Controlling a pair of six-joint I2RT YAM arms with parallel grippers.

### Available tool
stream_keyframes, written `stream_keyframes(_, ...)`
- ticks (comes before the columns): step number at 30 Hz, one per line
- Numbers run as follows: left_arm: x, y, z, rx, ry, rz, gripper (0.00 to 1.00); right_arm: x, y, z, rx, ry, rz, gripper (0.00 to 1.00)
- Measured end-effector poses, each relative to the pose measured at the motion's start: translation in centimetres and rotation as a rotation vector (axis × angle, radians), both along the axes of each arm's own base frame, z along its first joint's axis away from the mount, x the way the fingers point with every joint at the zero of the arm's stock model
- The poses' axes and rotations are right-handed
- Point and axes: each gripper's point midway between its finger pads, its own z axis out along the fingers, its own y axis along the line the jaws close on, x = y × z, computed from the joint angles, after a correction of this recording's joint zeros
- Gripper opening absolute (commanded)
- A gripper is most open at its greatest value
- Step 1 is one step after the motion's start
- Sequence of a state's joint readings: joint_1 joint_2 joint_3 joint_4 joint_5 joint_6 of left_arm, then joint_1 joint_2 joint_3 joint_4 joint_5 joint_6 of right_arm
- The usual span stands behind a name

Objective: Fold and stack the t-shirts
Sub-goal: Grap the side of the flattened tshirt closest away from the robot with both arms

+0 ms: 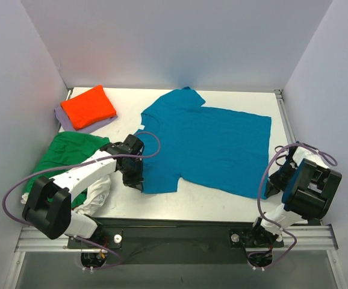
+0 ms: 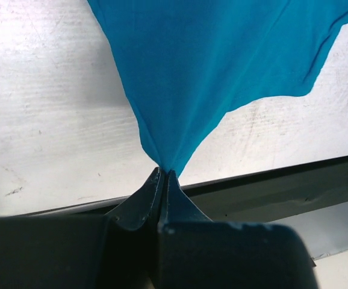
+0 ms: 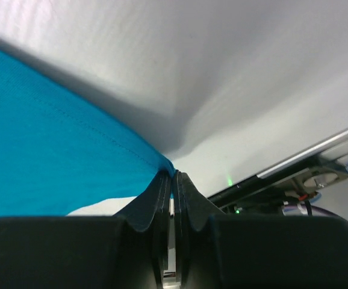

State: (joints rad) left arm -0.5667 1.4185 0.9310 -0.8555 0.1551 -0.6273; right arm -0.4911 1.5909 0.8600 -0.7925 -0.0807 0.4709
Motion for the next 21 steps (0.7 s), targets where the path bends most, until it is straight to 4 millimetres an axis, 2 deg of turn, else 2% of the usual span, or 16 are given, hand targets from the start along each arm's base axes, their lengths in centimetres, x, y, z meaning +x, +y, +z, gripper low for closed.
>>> stream_keyframes(7, -0.8, 0.5, 1.3, -0.001, -0.004, 0.001, 0.00, -1.6, 0.6, 1.6, 0.003, 0.033, 0.002, 0.00)
stream_keyframes(10, -0.5, 0.3, 2.3, -0.014, -0.022, 0.004, 0.00, -1.8, 0.7, 2.2, -0.001, 0.024, 0.002, 0.00)
stream_keyframes(16, 1.6, -1.0, 4.6, -0.049, -0.083, -0.001, 0.00, -1.7, 1.0, 3.0, 0.010, 0.001, 0.007, 0.00)
stream_keyframes(21, 4.6, -2.4, 5.7, -0.038, -0.122, -0.031, 0.00, 0.0, 0.6, 4.0, 0.017, -0.047, 0.021, 0.00)
